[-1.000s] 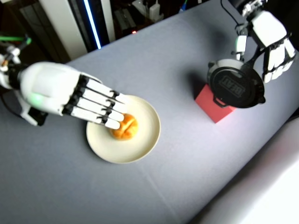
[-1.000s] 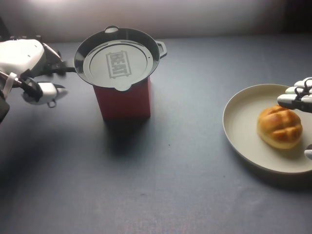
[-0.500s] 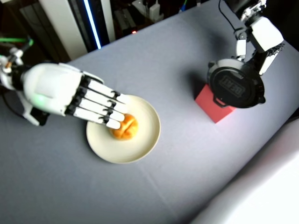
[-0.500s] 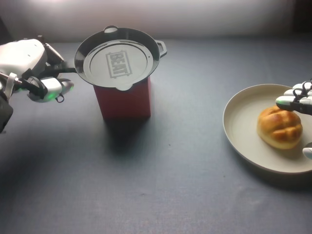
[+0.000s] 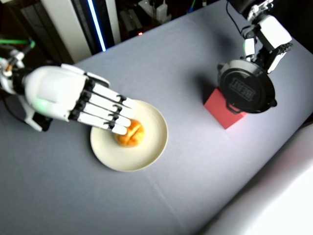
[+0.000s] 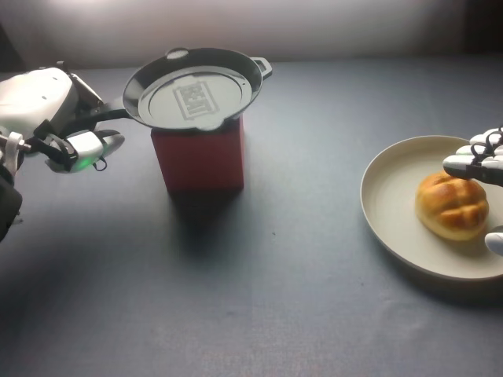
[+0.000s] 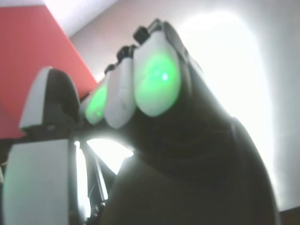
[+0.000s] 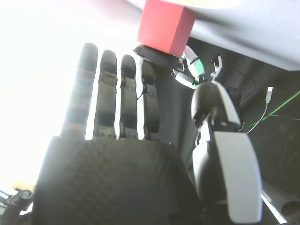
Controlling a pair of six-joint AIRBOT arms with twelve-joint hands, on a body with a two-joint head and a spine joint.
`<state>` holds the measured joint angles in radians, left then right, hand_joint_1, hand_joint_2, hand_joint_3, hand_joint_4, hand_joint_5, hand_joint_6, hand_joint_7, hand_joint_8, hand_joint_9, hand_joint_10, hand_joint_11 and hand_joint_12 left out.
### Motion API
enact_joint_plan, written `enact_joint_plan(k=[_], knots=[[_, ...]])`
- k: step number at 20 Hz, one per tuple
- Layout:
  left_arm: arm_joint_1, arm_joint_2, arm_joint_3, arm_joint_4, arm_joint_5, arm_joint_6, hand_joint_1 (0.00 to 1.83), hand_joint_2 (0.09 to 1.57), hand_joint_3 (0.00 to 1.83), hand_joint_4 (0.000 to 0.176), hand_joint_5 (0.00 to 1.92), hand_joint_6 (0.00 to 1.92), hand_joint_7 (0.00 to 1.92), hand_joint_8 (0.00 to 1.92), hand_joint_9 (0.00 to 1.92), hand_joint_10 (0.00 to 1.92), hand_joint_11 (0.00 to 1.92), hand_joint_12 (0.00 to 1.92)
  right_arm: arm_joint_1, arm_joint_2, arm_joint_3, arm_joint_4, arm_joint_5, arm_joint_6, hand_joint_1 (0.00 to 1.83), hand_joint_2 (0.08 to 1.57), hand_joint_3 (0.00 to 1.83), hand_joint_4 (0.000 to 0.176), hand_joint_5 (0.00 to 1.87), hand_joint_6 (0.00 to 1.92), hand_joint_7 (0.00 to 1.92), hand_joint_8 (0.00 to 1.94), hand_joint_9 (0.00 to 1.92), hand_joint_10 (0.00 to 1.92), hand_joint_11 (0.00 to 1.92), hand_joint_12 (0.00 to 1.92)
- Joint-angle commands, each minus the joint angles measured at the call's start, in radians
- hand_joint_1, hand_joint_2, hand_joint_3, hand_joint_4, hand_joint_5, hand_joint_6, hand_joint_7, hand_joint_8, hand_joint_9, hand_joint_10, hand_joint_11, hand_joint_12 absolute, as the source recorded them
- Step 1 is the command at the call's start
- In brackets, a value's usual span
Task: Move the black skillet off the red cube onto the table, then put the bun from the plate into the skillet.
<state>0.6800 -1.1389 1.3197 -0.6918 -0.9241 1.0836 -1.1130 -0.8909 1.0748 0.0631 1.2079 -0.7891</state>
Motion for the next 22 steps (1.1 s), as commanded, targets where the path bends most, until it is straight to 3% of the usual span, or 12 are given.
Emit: enact_joint_plan(k=[1, 7, 10, 16, 22], knots=[[0.003, 0.014, -0.004, 0.034, -0.157, -0.023, 1.28, 1.32, 0.00, 0.000, 1.29, 1.92, 1.47, 1.92, 1.61, 1.92, 1.63, 1.92, 0.000, -0.001, 0.004, 0.018, 0.119, 0.006, 0.32, 1.34, 0.01, 0.000, 0.39, 0.00, 0.40, 0.00, 0.37, 0.00, 0.29, 0.18], [0.039, 0.038, -0.060, 0.060, -0.285, -0.071, 1.40, 1.27, 0.00, 0.000, 1.23, 1.92, 1.39, 1.92, 1.54, 1.92, 1.60, 1.92, -0.002, -0.003, 0.004, 0.019, 0.119, 0.008, 0.28, 1.35, 0.00, 0.000, 0.40, 0.00, 0.40, 0.00, 0.37, 0.00, 0.17, 0.48], [0.057, 0.060, -0.096, 0.097, -0.319, -0.084, 1.30, 1.29, 0.00, 0.000, 1.21, 1.92, 1.42, 1.92, 1.56, 1.92, 1.61, 1.92, -0.003, -0.004, 0.004, 0.022, 0.119, 0.008, 0.32, 1.36, 0.00, 0.000, 0.40, 0.00, 0.39, 0.00, 0.37, 0.00, 0.12, 0.62], [0.092, 0.123, -0.197, 0.265, -0.338, -0.084, 1.28, 1.29, 0.00, 0.000, 1.16, 1.92, 1.40, 1.92, 1.56, 1.92, 1.62, 1.92, -0.005, -0.004, 0.004, 0.031, 0.119, 0.008, 0.32, 1.36, 0.00, 0.000, 0.39, 0.00, 0.38, 0.00, 0.36, 0.00, 0.13, 0.58], [0.174, 0.221, -0.326, 0.429, -0.332, -0.083, 1.24, 1.30, 0.00, 0.000, 1.46, 1.92, 1.60, 1.92, 1.70, 1.92, 1.72, 1.92, -0.005, -0.005, 0.002, 0.038, 0.119, 0.008, 0.32, 1.35, 0.00, 0.000, 0.41, 0.00, 0.41, 0.00, 0.40, 0.00, 0.20, 0.56]])
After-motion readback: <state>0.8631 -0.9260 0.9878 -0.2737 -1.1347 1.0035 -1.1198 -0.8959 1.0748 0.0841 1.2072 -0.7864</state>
